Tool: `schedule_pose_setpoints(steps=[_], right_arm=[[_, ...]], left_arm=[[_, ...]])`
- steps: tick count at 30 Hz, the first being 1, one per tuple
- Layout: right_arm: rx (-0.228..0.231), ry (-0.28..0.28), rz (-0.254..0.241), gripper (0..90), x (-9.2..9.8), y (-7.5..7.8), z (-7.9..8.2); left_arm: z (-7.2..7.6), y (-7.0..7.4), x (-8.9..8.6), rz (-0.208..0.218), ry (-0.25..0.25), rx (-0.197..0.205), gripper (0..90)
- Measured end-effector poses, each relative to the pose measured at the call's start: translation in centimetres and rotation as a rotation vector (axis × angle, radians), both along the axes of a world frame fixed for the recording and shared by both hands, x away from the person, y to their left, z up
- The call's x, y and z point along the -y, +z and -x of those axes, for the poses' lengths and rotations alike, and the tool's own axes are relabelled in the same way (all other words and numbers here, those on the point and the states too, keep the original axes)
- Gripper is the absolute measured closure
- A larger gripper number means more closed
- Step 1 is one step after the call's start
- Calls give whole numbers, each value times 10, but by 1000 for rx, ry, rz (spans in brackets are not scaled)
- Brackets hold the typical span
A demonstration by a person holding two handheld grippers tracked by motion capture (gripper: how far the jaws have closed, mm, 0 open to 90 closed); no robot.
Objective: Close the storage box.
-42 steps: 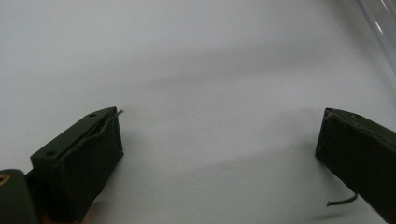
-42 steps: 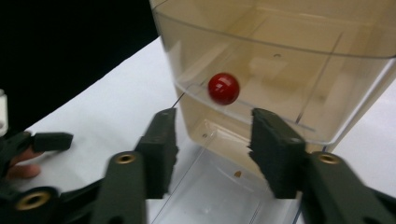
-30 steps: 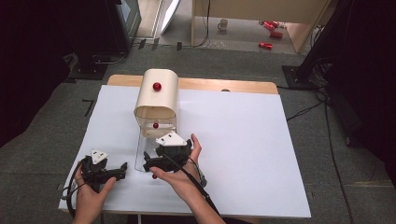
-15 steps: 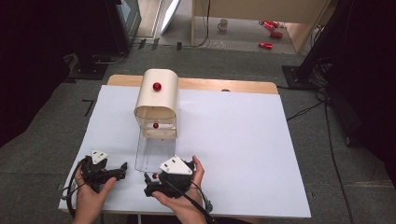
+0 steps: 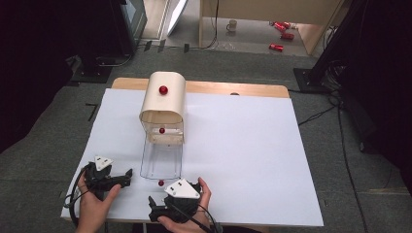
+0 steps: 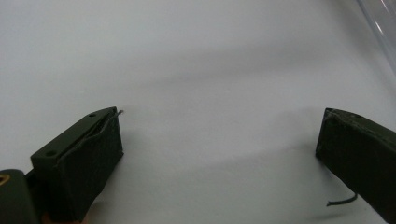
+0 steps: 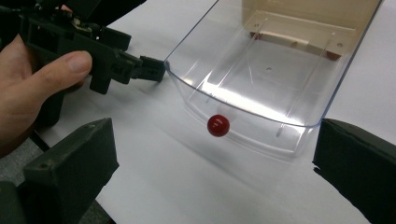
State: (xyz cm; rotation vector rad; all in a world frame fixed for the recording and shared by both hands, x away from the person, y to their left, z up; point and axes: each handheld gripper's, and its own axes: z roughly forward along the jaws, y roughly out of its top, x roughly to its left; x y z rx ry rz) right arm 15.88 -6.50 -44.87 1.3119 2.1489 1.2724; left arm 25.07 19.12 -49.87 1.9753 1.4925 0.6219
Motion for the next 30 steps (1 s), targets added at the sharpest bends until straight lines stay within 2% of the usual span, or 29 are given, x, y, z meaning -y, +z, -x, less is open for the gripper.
schedule_pose_setpoints(steps=[5,12,14,16,17,20,21,22,25,27,28,29,30], right_arm=[[-15,-17,-10,0,-2,-5,6],[-31,-16,1,0,-5,-11,9],[-40,-21,-3,32,-5,-14,10],[-47,-24,-5,72,-5,-16,11],[-55,-27,-1,124,-5,-20,12],[-67,-21,-8,153,-6,-24,13],[-73,-13,-16,210,-7,-28,13],[-73,-13,-16,210,-7,-28,13],[-68,-15,-39,374,-6,-33,8],[-67,-9,-43,440,-6,-35,5],[-67,-9,-43,440,-6,-35,5],[-78,-11,-60,497,-5,-36,2],[-78,-11,-60,497,-5,-36,2]], left_arm=[[0,0,0,0,0,-1,4],[0,0,0,0,0,-1,4],[0,0,0,0,0,-1,4],[0,0,0,1,1,-1,4],[0,0,0,-1,0,-1,4],[0,0,0,-1,0,-2,4],[0,0,0,1,0,-1,4],[0,0,0,1,0,-1,4],[0,0,0,2,1,-1,4],[0,0,0,2,0,-1,4],[0,0,0,2,0,-1,4],[0,0,0,1,0,-1,4],[0,0,0,1,0,-1,4]])
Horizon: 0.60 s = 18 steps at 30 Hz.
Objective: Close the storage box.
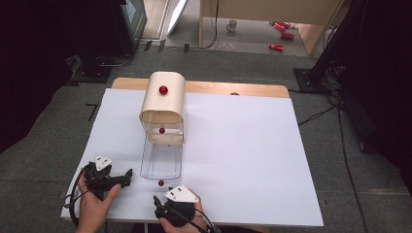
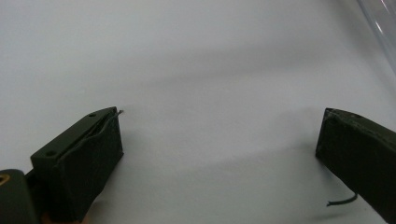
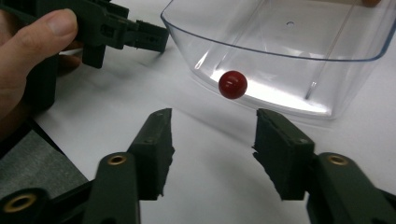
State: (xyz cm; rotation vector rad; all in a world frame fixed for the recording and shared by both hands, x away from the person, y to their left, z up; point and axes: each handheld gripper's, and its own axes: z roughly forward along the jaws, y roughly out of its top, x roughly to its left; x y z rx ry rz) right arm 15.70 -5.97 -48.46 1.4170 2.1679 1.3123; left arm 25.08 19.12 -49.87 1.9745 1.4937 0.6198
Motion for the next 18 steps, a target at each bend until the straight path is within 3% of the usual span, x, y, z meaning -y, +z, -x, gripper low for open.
schedule_pose_setpoints(steps=[7,18], right_arm=[[-5,-19,-13,620,-1,-3,-12],[-3,-38,7,684,-7,-4,-22]], left_arm=[[0,0,0,-1,0,0,4],[0,0,0,0,0,0,4]])
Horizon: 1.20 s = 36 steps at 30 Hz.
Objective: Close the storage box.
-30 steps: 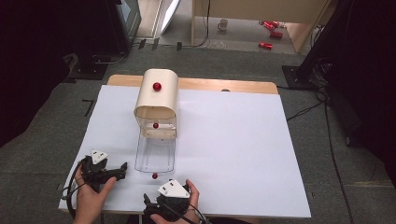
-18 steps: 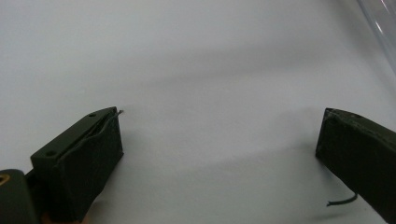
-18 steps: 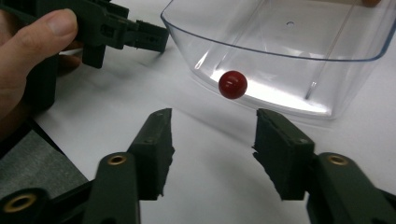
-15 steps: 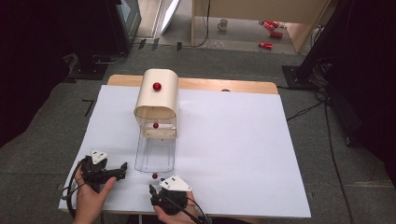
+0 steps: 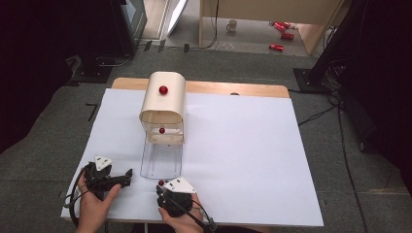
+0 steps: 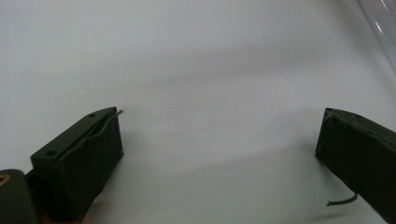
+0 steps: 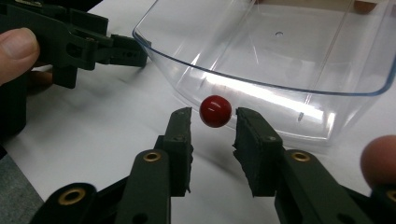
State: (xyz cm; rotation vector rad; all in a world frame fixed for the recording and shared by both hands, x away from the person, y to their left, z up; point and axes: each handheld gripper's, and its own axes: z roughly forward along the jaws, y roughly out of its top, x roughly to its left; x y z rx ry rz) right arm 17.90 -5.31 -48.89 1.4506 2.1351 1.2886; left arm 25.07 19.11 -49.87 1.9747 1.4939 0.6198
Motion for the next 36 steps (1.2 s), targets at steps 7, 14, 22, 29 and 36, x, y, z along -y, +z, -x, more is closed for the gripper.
schedule_pose_setpoints(steps=[7,14,22,29,36], right_arm=[[0,-27,-6,751,0,0,-2],[-5,-30,-2,731,-1,-1,-3],[3,-47,-14,777,0,1,-6],[10,-47,-9,789,0,7,-11],[-20,-43,-2,743,-4,-2,-17]], left_arm=[[0,0,0,0,0,0,4],[0,0,0,0,0,0,4],[0,0,0,0,0,0,4],[0,0,0,-1,0,0,4],[0,0,0,-1,-1,-1,4]])
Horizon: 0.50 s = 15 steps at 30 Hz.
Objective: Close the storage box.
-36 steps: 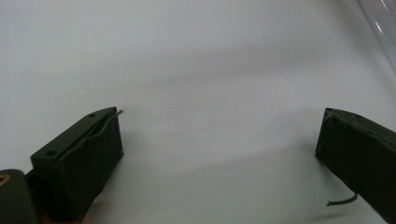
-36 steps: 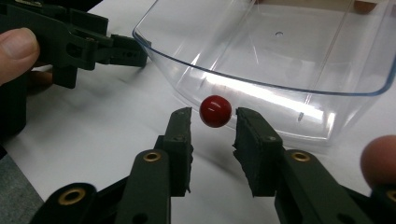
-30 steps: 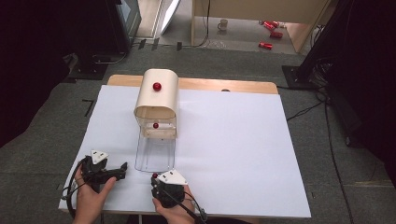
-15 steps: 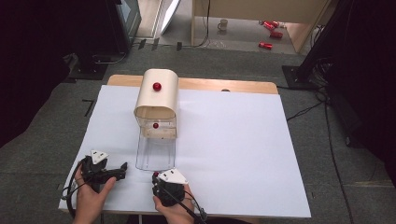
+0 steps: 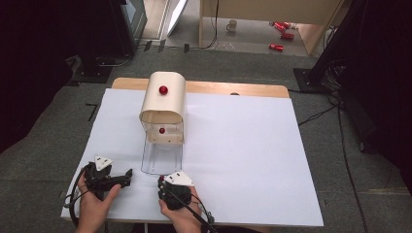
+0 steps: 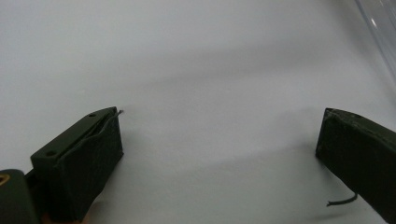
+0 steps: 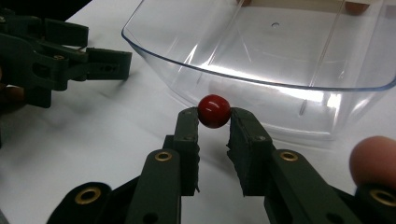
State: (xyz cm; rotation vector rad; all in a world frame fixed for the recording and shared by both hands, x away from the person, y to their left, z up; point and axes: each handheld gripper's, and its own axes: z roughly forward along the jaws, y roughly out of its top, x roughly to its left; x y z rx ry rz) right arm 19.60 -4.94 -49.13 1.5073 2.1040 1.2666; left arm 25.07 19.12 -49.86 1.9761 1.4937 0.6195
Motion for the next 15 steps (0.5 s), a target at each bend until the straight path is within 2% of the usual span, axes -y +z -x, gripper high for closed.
schedule_pose_setpoints(steps=[15], right_arm=[[-3,-25,-3,749,-3,0,-9]], left_arm=[[0,0,0,-1,-1,-1,4]])
